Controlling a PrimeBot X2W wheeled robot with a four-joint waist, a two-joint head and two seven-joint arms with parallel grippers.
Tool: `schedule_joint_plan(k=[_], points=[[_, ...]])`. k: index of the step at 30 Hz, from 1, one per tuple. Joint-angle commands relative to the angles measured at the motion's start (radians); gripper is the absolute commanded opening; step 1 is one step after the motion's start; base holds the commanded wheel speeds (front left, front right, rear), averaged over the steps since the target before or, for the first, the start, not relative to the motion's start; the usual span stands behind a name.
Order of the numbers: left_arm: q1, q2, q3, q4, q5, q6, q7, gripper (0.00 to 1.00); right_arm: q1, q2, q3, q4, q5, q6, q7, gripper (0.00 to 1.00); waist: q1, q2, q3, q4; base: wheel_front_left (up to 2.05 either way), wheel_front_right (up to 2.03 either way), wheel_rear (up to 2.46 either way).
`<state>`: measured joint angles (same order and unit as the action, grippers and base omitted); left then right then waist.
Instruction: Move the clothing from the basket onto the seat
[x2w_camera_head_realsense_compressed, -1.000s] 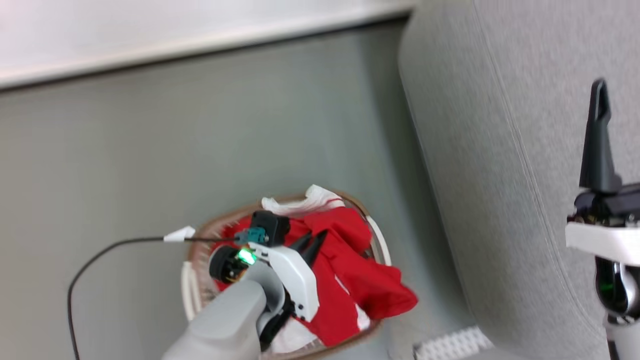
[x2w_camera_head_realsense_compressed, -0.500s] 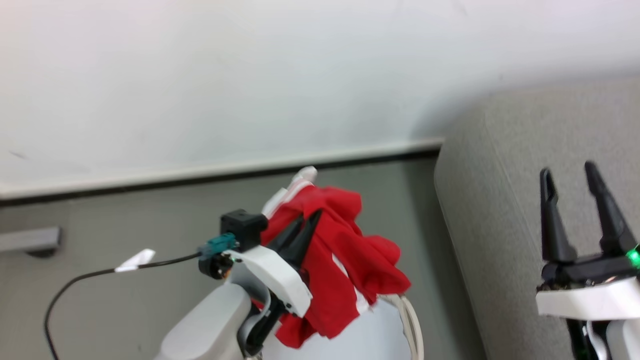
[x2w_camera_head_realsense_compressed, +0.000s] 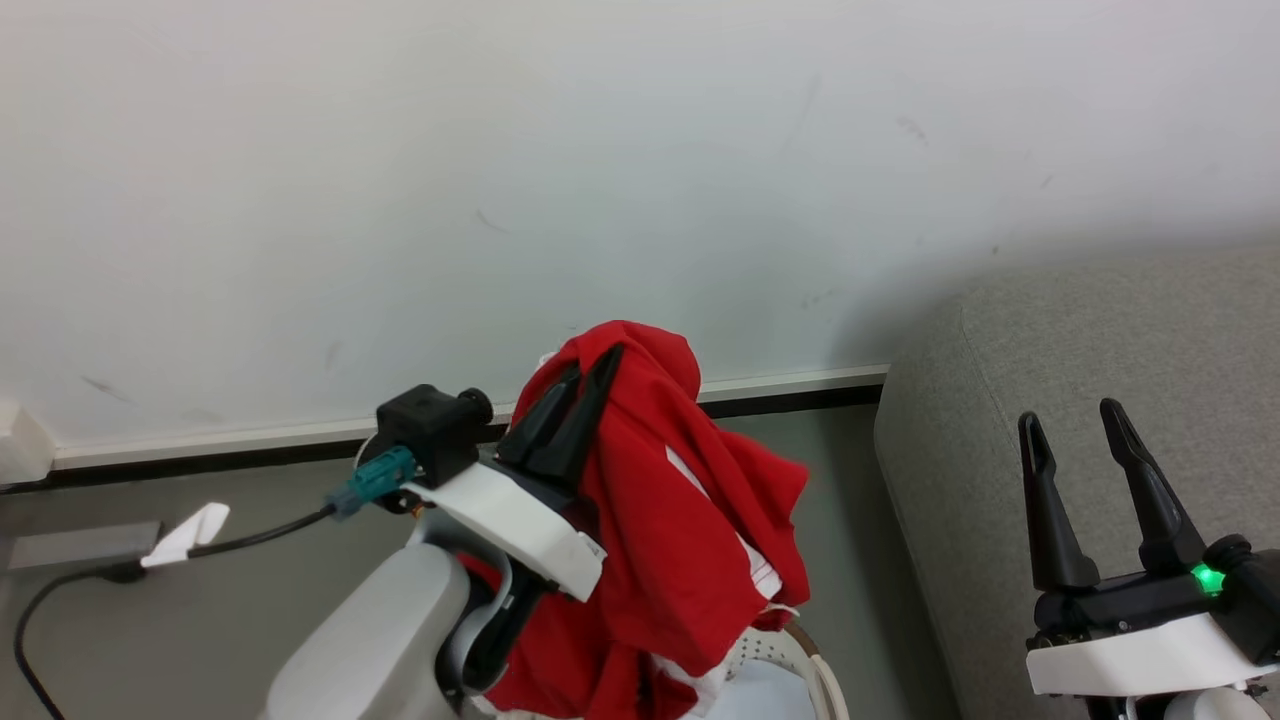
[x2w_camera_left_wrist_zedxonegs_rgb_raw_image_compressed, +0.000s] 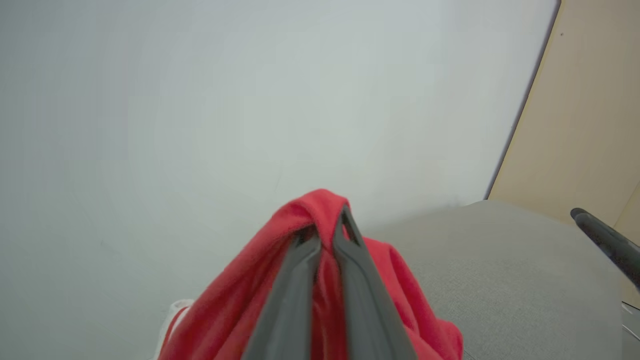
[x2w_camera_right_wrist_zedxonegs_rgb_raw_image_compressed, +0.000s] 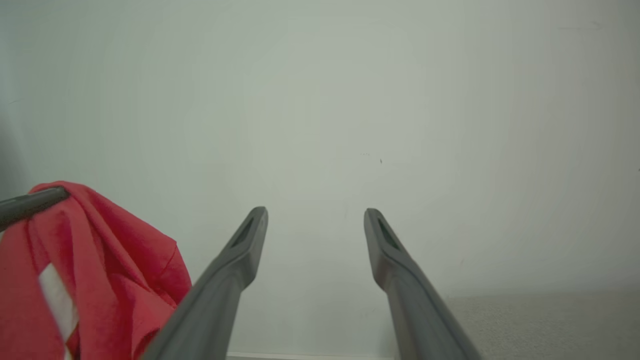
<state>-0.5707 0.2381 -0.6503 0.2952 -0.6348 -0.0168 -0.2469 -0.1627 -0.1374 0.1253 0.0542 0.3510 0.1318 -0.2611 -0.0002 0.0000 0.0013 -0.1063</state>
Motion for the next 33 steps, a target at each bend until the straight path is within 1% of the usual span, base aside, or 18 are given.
schedule_joint_plan(k=[1,5,12,17,20,23,25,27,33], points=[[-0.005,0.011,0.007,-0.024,0.007,0.008,0.007,0.0,0.012,-0.002,0.003,-0.005,0.004,-0.002,-0.003,1.0,0.0002,0.0,0.001,-0.003,0.0,0.0,0.0],[0.005,0.022,0.011,-0.056,0.004,0.024,0.018,0.0,0.016,-0.002,0.014,-0.013,0.011,-0.002,-0.003,1.0,0.0002,0.0,0.006,-0.009,0.0,0.0,0.0],[0.01,0.025,0.009,-0.067,-0.003,0.032,0.024,0.0,0.005,-0.019,0.06,-0.04,0.039,-0.002,-0.003,1.0,0.0002,0.0,0.01,-0.013,0.0,0.0,0.0],[-0.01,0.017,0.002,-0.041,-0.007,0.019,0.026,0.0,-0.018,-0.052,0.158,-0.055,0.057,-0.002,-0.003,1.0,0.0002,0.0,0.009,-0.01,0.0,0.0,0.0],[-0.021,0.014,-0.004,-0.016,-0.005,0.012,0.025,0.0,-0.045,-0.063,0.249,-0.049,0.066,-0.002,-0.003,1.0,0.0002,0.0,0.009,-0.007,0.0,0.0,0.0],[-0.031,0.003,-0.01,0.013,-0.009,0.003,0.021,0.0,-0.089,-0.082,0.357,0.008,0.077,-0.002,-0.003,1.0,0.0002,0.0,0.009,0.004,0.0,0.0,0.0],[-0.039,-0.007,-0.013,0.033,-0.013,-0.004,0.017,0.0,-0.125,-0.075,0.415,0.05,0.103,-0.002,-0.003,1.0,0.0002,0.0,0.007,0.015,0.0,0.0,0.0],[-0.046,-0.02,-0.021,0.05,-0.013,-0.013,0.013,0.0,-0.158,-0.082,0.478,0.104,0.116,-0.002,-0.003,1.0,0.0002,0.0,0.004,0.03,0.0,0.0,0.0],[-0.067,-0.061,-0.054,0.096,0.0,-0.033,0.008,0.0,-0.262,-0.082,0.629,0.26,0.189,-0.002,-0.002,1.0,0.0002,0.0,-0.003,0.081,0.0,0.0,0.0]])
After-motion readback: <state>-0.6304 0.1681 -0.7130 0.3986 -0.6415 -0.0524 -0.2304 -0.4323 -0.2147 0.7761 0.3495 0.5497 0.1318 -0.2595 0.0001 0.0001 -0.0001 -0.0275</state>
